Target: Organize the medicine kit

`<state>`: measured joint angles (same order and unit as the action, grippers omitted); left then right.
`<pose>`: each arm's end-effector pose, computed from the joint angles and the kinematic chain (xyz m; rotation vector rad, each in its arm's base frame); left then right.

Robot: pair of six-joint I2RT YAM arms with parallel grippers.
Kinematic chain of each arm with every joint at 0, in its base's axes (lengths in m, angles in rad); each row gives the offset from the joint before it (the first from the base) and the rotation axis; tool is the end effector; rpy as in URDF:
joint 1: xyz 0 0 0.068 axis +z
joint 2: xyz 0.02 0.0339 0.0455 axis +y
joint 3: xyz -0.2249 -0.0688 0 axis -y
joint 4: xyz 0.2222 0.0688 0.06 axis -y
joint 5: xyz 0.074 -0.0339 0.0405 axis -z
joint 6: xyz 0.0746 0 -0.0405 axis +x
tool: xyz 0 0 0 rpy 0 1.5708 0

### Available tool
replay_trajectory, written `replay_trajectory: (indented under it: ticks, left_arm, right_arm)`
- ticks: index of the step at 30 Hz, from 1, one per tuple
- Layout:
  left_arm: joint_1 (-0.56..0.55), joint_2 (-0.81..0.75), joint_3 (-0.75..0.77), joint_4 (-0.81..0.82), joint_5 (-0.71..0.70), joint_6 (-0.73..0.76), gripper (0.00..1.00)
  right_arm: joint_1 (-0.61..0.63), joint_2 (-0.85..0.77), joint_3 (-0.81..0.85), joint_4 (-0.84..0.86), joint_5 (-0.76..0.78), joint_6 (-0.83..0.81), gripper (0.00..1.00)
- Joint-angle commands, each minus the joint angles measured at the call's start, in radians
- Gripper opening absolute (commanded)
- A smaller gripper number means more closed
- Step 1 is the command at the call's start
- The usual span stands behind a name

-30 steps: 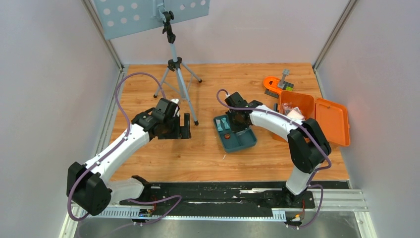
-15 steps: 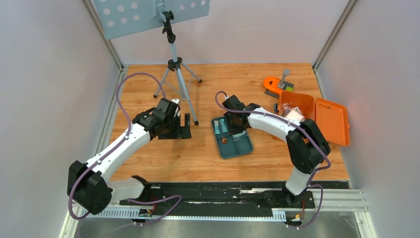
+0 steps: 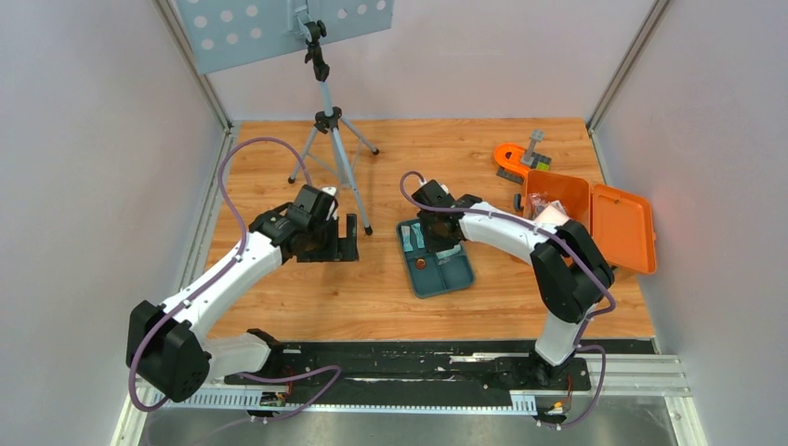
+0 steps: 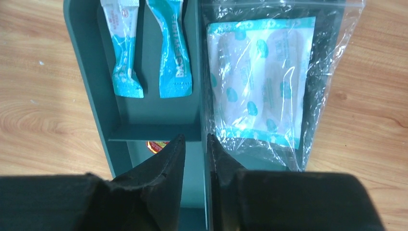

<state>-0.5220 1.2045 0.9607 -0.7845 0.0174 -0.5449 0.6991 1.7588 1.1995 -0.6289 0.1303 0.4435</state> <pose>0.2128 -0.1239 0.2008 -0.0240 2.6554 -0.3954 0.2645 0.2097 0.1301 -0.3157 2.7292 0.1369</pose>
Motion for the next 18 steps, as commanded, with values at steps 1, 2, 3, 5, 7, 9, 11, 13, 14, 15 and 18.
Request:
replay_trajectory:
  ticks: [1,2,3,5,7,9,11,13,14,15,18]
  left_arm:
    - [0.004,-0.014,-0.005,0.019,-0.007,-0.004,1.0]
    - [0.004,-0.014,-0.004,0.018,-0.009,-0.003,1.0]
    - [0.004,-0.014,-0.004,0.017,-0.008,-0.002,1.0]
    - [0.004,-0.014,-0.003,0.016,-0.011,-0.003,1.0]
    - [0.004,-0.015,-0.005,0.017,-0.01,-0.003,1.0]
    - [0.004,-0.016,-0.006,0.017,-0.01,-0.003,1.0]
    - [0.004,-0.016,-0.007,0.018,-0.011,-0.003,1.0]
    - [0.004,-0.018,-0.008,0.018,-0.012,-0.004,1.0]
    - [0.004,-0.02,-0.009,0.016,-0.014,-0.004,1.0]
    - [0.004,-0.02,-0.009,0.015,-0.014,-0.003,1.0]
    - [0.004,-0.025,-0.01,0.009,-0.014,-0.003,1.0]
  right_arm:
    - [0.002,0.049,0.061,0.035,0.04,0.03,0.23]
    - [0.001,0.061,0.067,0.034,0.048,0.029,0.24]
    - [0.001,0.07,0.071,0.035,0.053,0.029,0.25]
    - [0.0,0.09,0.08,0.035,0.063,0.028,0.25]
    - [0.0,0.107,0.085,0.036,0.07,0.027,0.24]
    - [-0.001,0.122,0.086,0.039,0.076,0.027,0.22]
    - [-0.005,0.136,0.087,0.041,0.086,0.036,0.21]
    - [-0.008,0.149,0.086,0.044,0.095,0.043,0.2]
    - [-0.009,0.155,0.085,0.046,0.099,0.044,0.18]
    - [-0.011,0.161,0.084,0.047,0.101,0.044,0.16]
    - [-0.01,0.169,0.083,0.047,0.097,0.046,0.02]
